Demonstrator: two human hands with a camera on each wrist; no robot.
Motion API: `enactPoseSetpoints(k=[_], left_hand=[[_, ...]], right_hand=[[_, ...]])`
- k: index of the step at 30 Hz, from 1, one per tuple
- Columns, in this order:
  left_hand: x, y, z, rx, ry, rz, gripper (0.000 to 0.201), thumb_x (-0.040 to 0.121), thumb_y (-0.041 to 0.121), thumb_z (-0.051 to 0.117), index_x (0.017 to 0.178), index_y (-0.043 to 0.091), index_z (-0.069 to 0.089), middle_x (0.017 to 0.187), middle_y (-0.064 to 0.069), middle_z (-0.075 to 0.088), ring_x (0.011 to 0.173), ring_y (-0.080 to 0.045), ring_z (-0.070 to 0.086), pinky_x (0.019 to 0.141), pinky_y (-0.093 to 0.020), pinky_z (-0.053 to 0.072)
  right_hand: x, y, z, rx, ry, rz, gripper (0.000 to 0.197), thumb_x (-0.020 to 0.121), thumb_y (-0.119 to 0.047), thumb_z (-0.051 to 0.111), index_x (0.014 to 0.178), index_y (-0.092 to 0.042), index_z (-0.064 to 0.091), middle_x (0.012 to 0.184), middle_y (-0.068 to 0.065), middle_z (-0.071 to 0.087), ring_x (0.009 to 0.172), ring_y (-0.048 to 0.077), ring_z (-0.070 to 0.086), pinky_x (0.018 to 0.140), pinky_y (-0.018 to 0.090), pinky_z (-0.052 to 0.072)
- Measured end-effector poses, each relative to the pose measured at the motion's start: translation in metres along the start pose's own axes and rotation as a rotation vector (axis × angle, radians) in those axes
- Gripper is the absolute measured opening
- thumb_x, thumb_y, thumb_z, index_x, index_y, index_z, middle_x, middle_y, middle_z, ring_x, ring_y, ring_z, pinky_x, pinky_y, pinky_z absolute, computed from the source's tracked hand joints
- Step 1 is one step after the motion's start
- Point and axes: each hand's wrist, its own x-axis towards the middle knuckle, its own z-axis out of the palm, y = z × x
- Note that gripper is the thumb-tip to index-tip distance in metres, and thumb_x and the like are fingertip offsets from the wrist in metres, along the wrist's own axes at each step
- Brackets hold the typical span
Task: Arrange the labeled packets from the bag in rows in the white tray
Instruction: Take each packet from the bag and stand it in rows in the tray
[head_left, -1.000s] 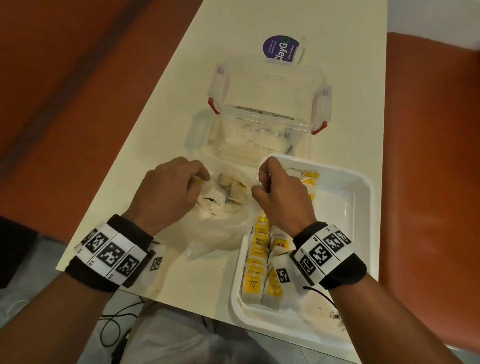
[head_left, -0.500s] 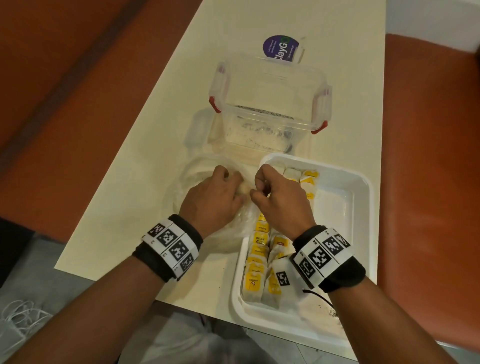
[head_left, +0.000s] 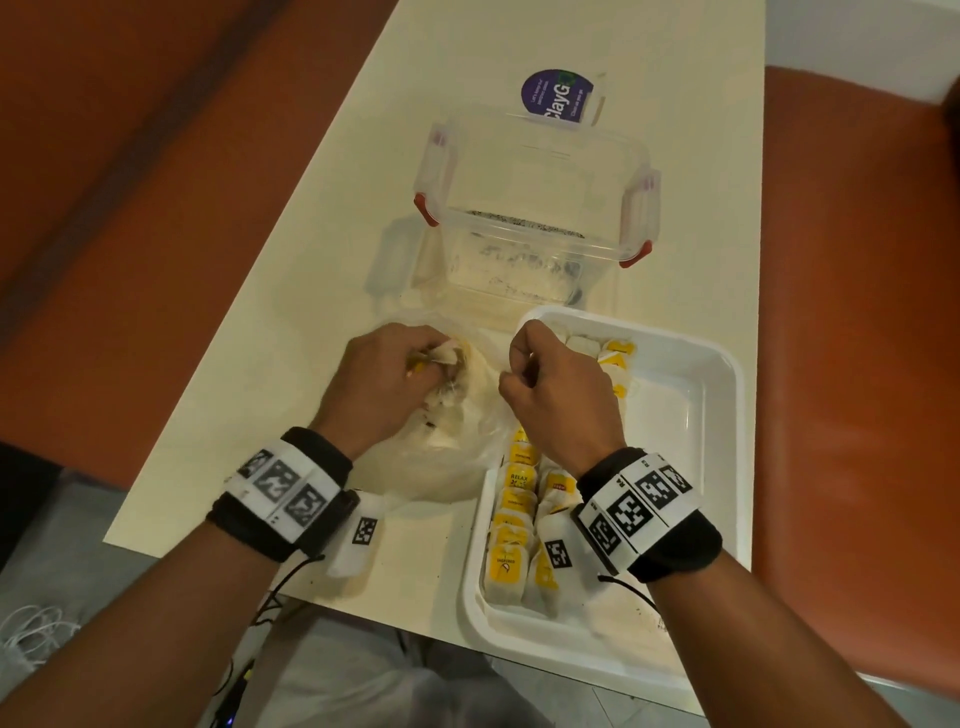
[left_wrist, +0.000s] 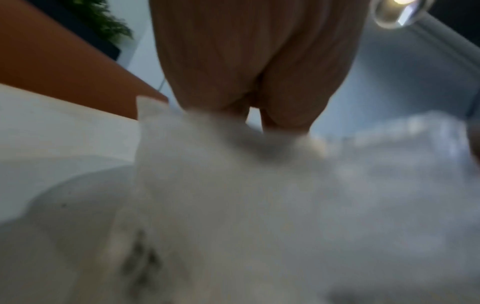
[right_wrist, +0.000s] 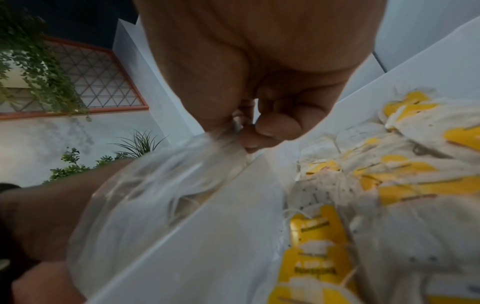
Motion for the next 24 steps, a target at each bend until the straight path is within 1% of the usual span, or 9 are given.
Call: enactPoseSetpoints(k=[3, 6, 9, 12, 15, 17, 19, 21, 24], left_hand=[[-0.002, 0.003, -0.013, -0.361, -0.097, -0.165, 0.013, 0.097, 0.021, 0.063, 0.102, 0.019, 0.074, 0.094, 0.000, 0.074, 0.085, -0.009, 0.070, 0.065, -0.023, 0.057], [-0.003, 0.002, -0.016, -0.528, -0.188, -0.288, 0.017, 0.101, 0.017, 0.055, 0.106, 0.013, 0.071, 0.100, -0.010, 0.073, 0.078, -0.008, 0.066, 0.057, -0.020, 0.052], [-0.005, 0.006, -0.017, -0.801, -0.210, -0.445, 0.018, 0.102, 0.017, 0.053, 0.104, 0.017, 0.071, 0.090, -0.001, 0.073, 0.068, -0.004, 0.058, 0.051, -0.016, 0.044], [-0.008, 0.012, -0.020, -1.040, -0.208, -0.572, 0.015, 0.094, 0.016, 0.059, 0.098, 0.016, 0.073, 0.087, -0.004, 0.074, 0.066, -0.006, 0.058, 0.045, -0.013, 0.041], [-0.010, 0.016, -0.022, -1.158, -0.253, -0.611, 0.018, 0.082, 0.018, 0.062, 0.093, 0.014, 0.076, 0.085, -0.006, 0.073, 0.062, -0.006, 0.056, 0.043, -0.012, 0.042], [-0.011, 0.020, -0.018, -1.215, -0.278, -0.625, 0.020, 0.088, 0.016, 0.058, 0.101, 0.010, 0.072, 0.085, -0.007, 0.073, 0.062, -0.008, 0.056, 0.043, -0.013, 0.044], [-0.014, 0.026, -0.014, -1.272, -0.285, -0.625, 0.026, 0.086, 0.019, 0.059, 0.109, 0.009, 0.067, 0.086, -0.009, 0.072, 0.061, -0.009, 0.059, 0.045, -0.015, 0.047], [-0.016, 0.033, -0.008, -1.319, -0.299, -0.593, 0.029, 0.080, 0.023, 0.062, 0.105, 0.009, 0.066, 0.086, -0.010, 0.071, 0.062, -0.011, 0.057, 0.048, -0.016, 0.048], [-0.020, 0.043, -0.001, -1.320, -0.328, -0.539, 0.018, 0.084, 0.018, 0.061, 0.100, 0.011, 0.065, 0.084, -0.006, 0.070, 0.058, -0.007, 0.053, 0.048, -0.015, 0.047]], right_hand=[[0.000, -0.002, 0.001, -0.029, -0.018, 0.009, 0.018, 0.086, -0.019, 0.060, 0.083, -0.027, 0.043, 0.063, -0.006, 0.052, 0.059, 0.014, 0.048, 0.057, 0.035, 0.042], [-0.001, -0.003, 0.001, -0.049, -0.041, 0.034, 0.017, 0.087, -0.021, 0.059, 0.085, -0.028, 0.044, 0.066, -0.008, 0.053, 0.063, 0.018, 0.051, 0.057, 0.034, 0.040], [-0.003, -0.002, -0.001, -0.041, -0.058, 0.053, 0.016, 0.088, -0.023, 0.060, 0.088, -0.029, 0.044, 0.068, -0.009, 0.053, 0.066, 0.019, 0.053, 0.058, 0.033, 0.041], [-0.004, -0.003, -0.004, -0.030, -0.070, 0.082, 0.018, 0.087, -0.033, 0.063, 0.096, -0.030, 0.047, 0.078, -0.011, 0.057, 0.073, 0.015, 0.056, 0.062, 0.033, 0.043], [-0.009, -0.008, -0.011, -0.006, -0.008, -0.001, 0.035, 0.085, -0.043, 0.069, 0.111, -0.031, 0.050, 0.102, -0.011, 0.055, 0.083, 0.005, 0.052, 0.066, 0.031, 0.046], [-0.016, -0.014, -0.017, 0.074, 0.005, -0.112, 0.043, 0.084, -0.043, 0.071, 0.119, -0.031, 0.051, 0.108, -0.011, 0.050, 0.082, -0.004, 0.048, 0.065, 0.026, 0.044], [-0.024, -0.021, -0.022, 0.138, -0.019, -0.213, 0.046, 0.083, -0.043, 0.073, 0.124, -0.034, 0.053, 0.107, -0.014, 0.048, 0.079, -0.009, 0.047, 0.064, 0.020, 0.041], [-0.028, -0.024, -0.023, 0.107, -0.043, -0.270, 0.045, 0.082, -0.048, 0.072, 0.123, -0.039, 0.054, 0.106, -0.016, 0.050, 0.076, -0.008, 0.049, 0.062, 0.018, 0.039], [-0.029, -0.024, -0.023, 0.083, 0.001, -0.270, 0.030, 0.084, -0.051, 0.068, 0.112, -0.039, 0.064, 0.099, -0.016, 0.054, 0.072, 0.002, 0.055, 0.060, 0.024, 0.045]])
